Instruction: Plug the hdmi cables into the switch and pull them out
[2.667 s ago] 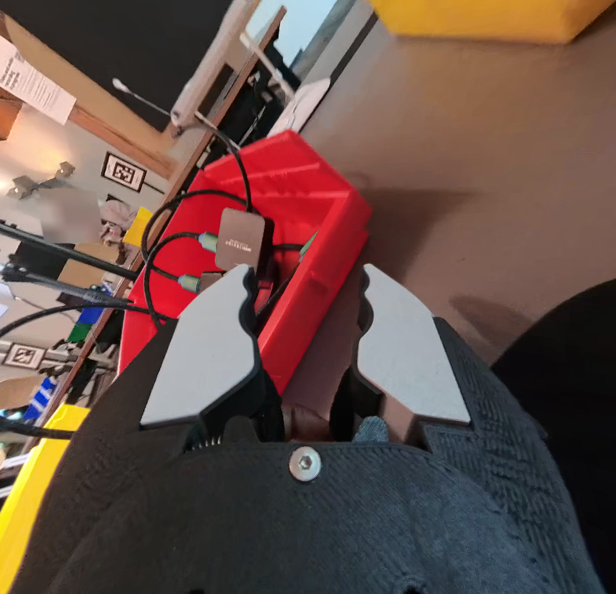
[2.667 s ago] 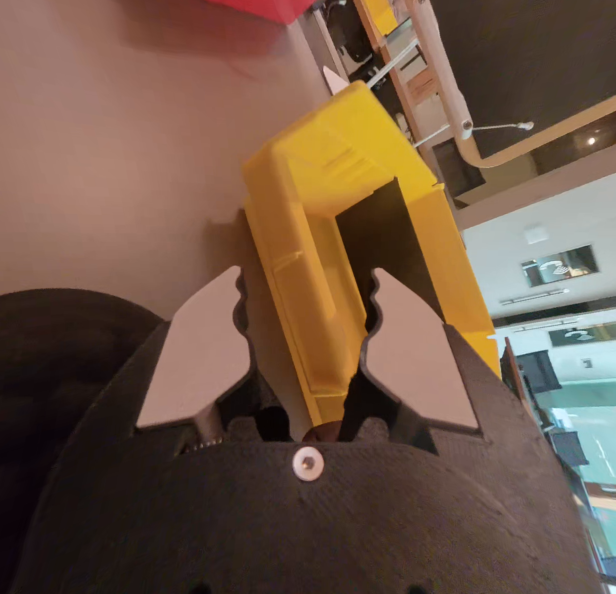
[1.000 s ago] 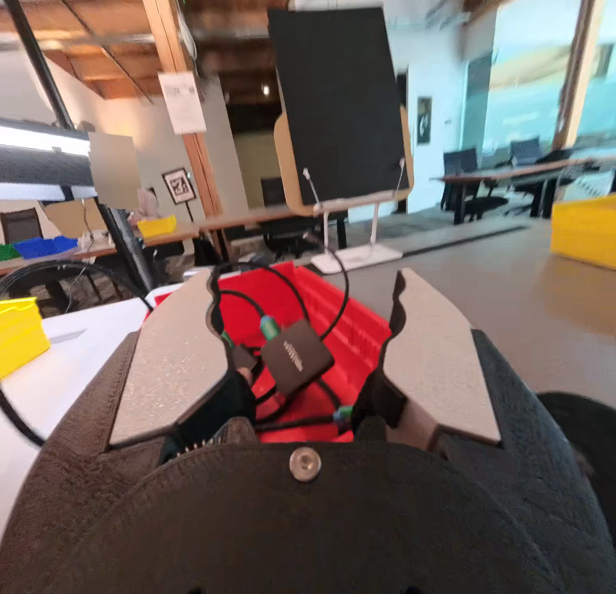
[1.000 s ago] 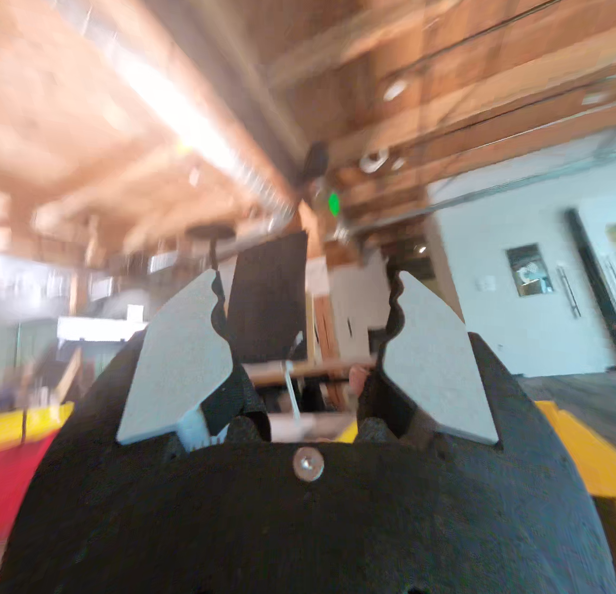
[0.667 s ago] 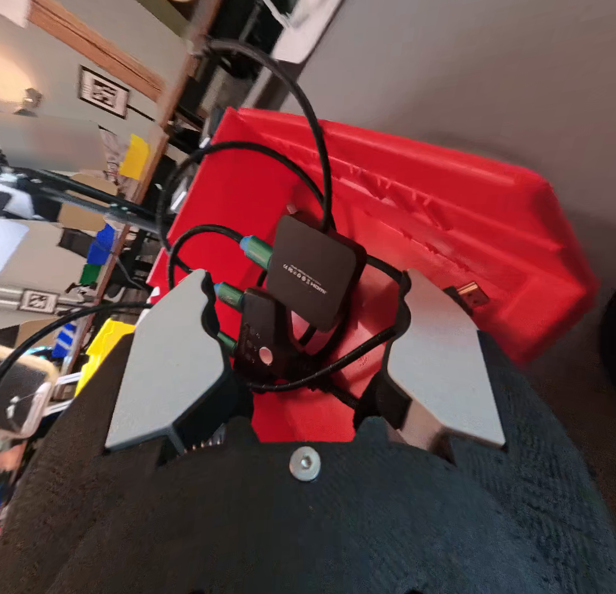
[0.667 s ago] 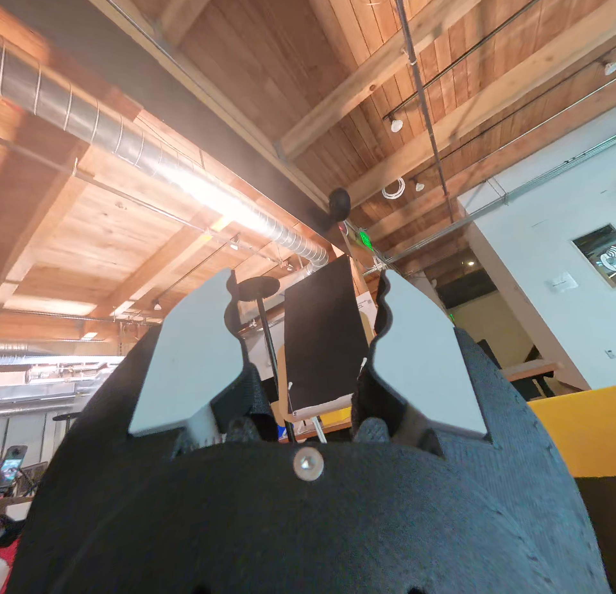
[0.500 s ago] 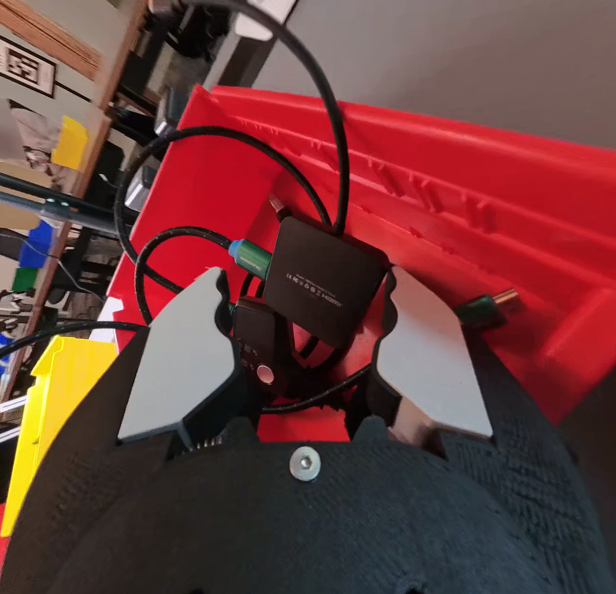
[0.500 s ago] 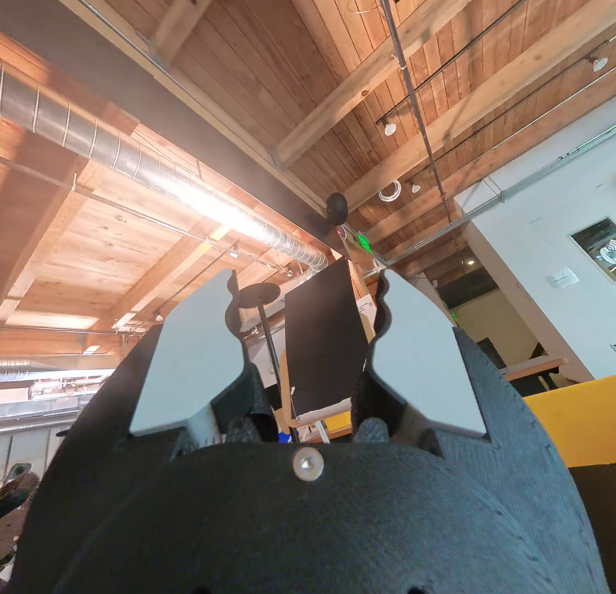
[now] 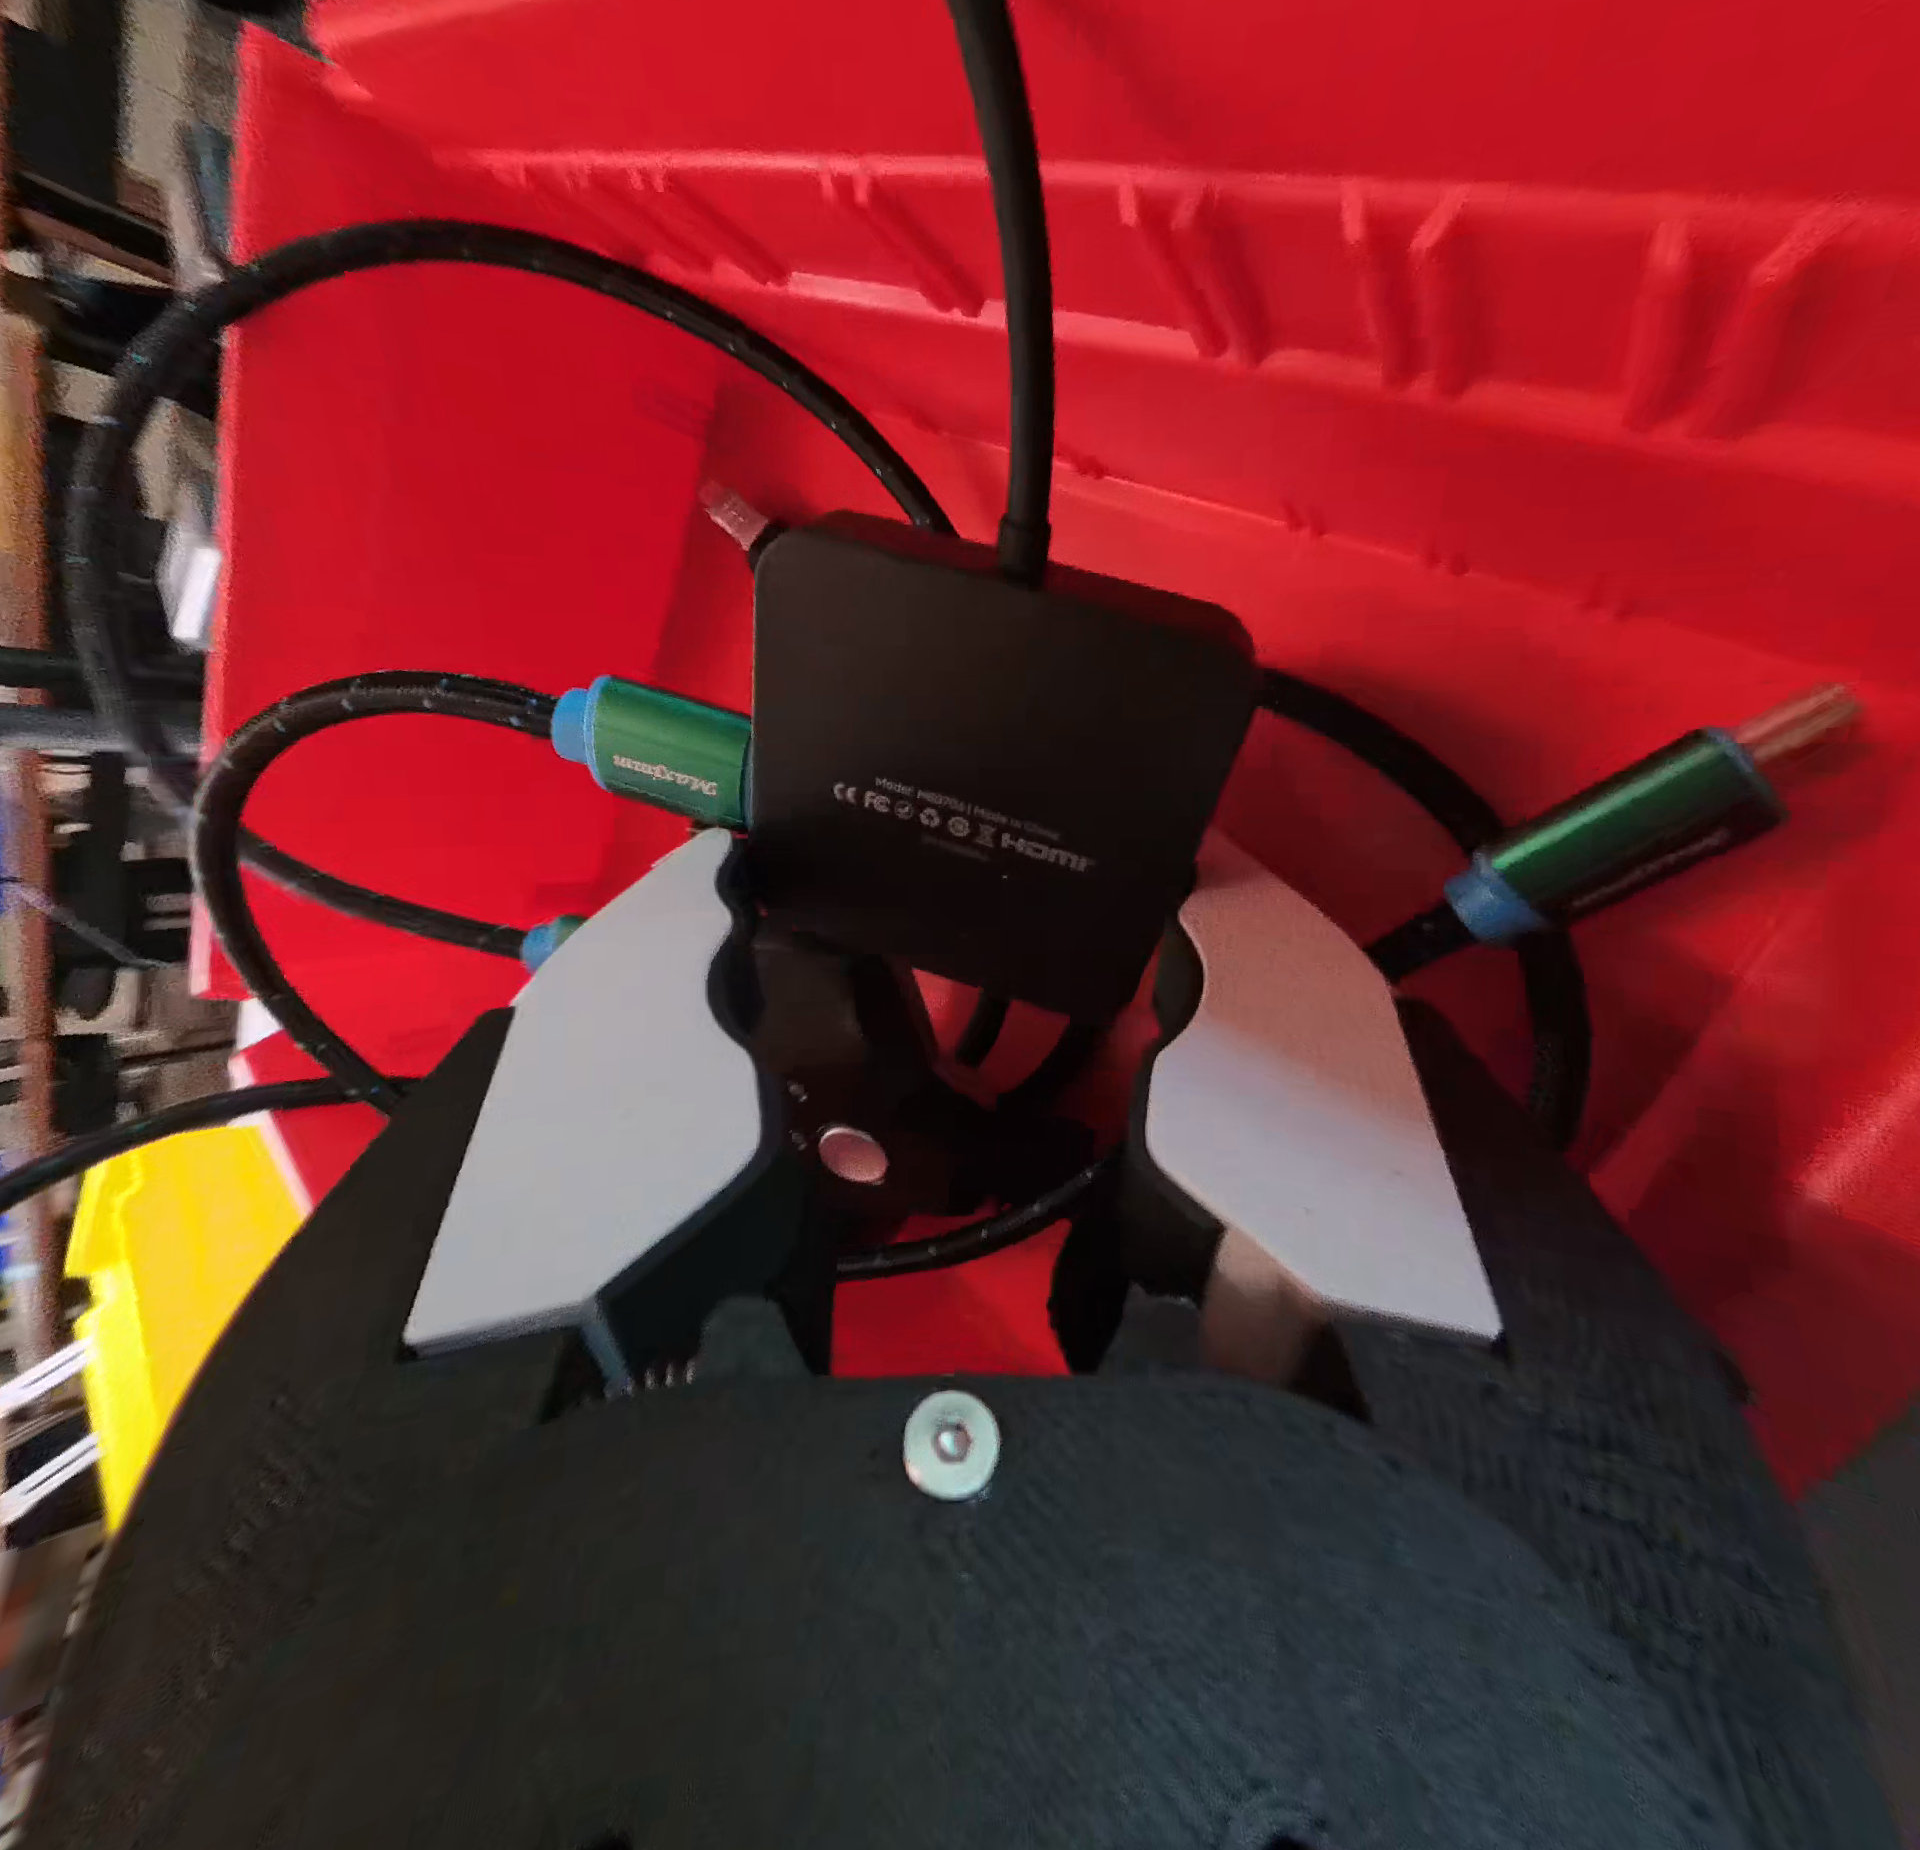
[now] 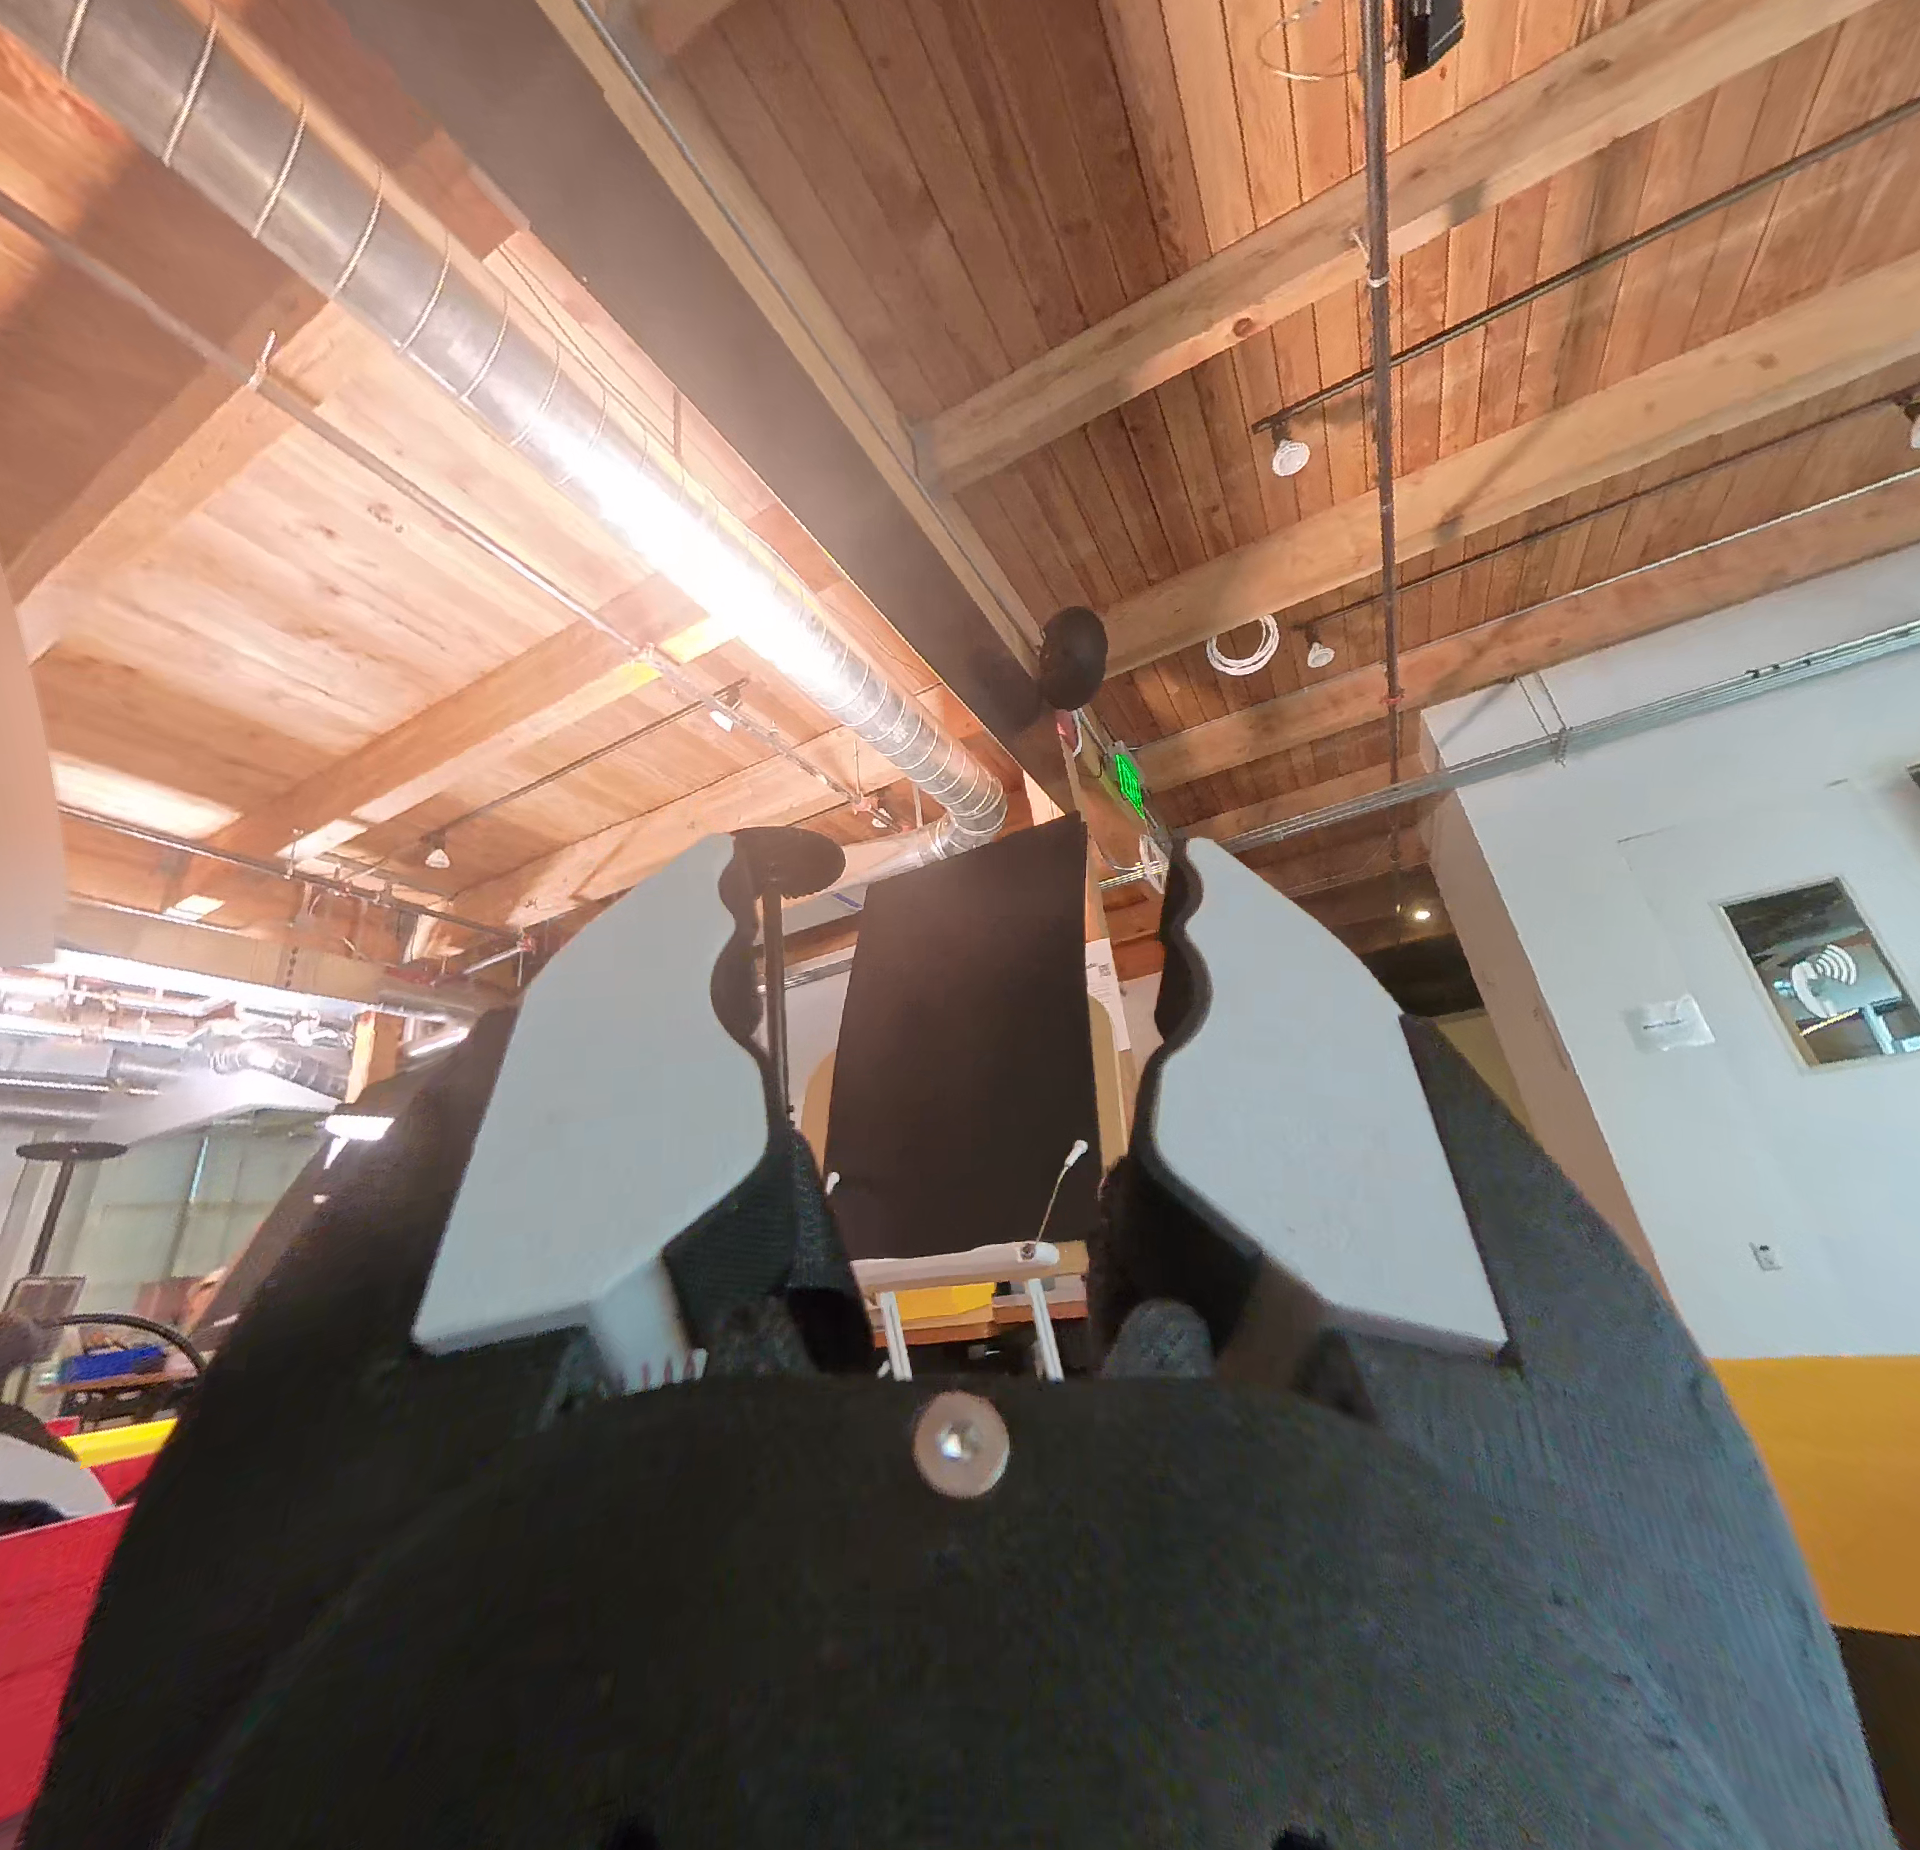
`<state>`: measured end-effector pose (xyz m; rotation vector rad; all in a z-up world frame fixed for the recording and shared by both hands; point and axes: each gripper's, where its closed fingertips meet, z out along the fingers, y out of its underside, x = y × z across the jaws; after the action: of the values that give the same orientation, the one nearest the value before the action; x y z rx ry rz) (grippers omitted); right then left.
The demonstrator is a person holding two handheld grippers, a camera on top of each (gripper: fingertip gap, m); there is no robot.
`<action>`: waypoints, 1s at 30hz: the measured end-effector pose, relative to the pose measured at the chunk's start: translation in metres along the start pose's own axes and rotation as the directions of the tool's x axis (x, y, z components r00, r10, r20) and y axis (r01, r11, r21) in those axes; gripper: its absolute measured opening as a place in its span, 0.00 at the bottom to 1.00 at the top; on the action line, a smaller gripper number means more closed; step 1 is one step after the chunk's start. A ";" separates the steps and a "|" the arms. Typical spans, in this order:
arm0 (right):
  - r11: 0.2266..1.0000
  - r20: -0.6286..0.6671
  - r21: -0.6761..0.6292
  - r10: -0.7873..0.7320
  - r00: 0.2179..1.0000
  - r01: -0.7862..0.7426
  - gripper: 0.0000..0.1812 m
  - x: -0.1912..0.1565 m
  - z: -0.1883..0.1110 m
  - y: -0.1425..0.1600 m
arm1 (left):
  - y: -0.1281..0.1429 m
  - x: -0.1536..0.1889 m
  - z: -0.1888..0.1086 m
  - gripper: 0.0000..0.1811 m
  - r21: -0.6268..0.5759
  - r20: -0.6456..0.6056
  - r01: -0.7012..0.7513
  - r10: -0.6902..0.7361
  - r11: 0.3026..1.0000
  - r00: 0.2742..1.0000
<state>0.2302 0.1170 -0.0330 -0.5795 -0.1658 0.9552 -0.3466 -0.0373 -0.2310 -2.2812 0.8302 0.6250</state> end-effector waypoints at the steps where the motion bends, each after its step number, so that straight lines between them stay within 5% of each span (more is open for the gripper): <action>1: 1.000 0.001 0.000 -0.013 1.000 0.013 0.41 -0.001 0.000 0.000 | -0.002 -0.003 -0.005 0.41 0.015 0.045 -0.011 0.010 1.000 0.999; 5: 0.996 0.029 -0.015 -0.085 0.996 0.085 0.41 -0.011 0.001 0.003 | -0.017 -0.020 -0.036 0.40 0.056 0.304 -0.086 0.065 0.995 0.950; 10: 0.968 0.124 -0.037 -0.244 0.962 0.250 0.42 -0.042 0.004 0.012 | -0.045 -0.052 -0.096 0.40 -0.020 0.681 -0.206 0.164 0.978 0.714; 16: 0.952 0.322 -0.035 -0.277 0.905 0.304 0.40 -0.105 0.002 0.030 | -0.117 -0.052 -0.155 0.40 0.020 0.860 -0.317 0.145 0.948 0.490; 18: 0.958 0.393 -0.060 -0.235 0.889 0.280 0.39 -0.131 -0.002 0.040 | -0.153 -0.035 -0.161 0.40 0.140 0.870 -0.346 0.051 0.928 0.490; 21: 0.956 0.551 -0.160 -0.119 0.826 0.245 0.35 -0.179 -0.018 0.066 | -0.210 0.013 -0.145 0.40 0.327 0.809 -0.378 -0.049 0.866 0.586; 24: 0.895 0.640 -0.337 -0.010 0.769 0.292 0.31 -0.210 -0.040 0.103 | -0.254 0.064 -0.115 0.40 0.333 0.775 -0.466 0.044 0.820 0.631; 28: 0.759 0.450 -0.640 0.244 0.859 0.120 0.27 -0.204 -0.052 0.148 | -0.285 0.112 -0.085 0.40 0.354 0.753 -0.526 0.098 0.773 0.651; 30: 0.747 0.399 -0.663 0.287 0.871 0.057 0.27 -0.196 -0.047 0.146 | -0.287 0.122 -0.077 0.40 0.342 0.758 -0.544 0.117 0.766 0.641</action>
<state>0.0293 0.0042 -0.1272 -1.0062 -0.9655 1.1554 -0.0472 0.0355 -0.1398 -1.1794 0.9004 1.1679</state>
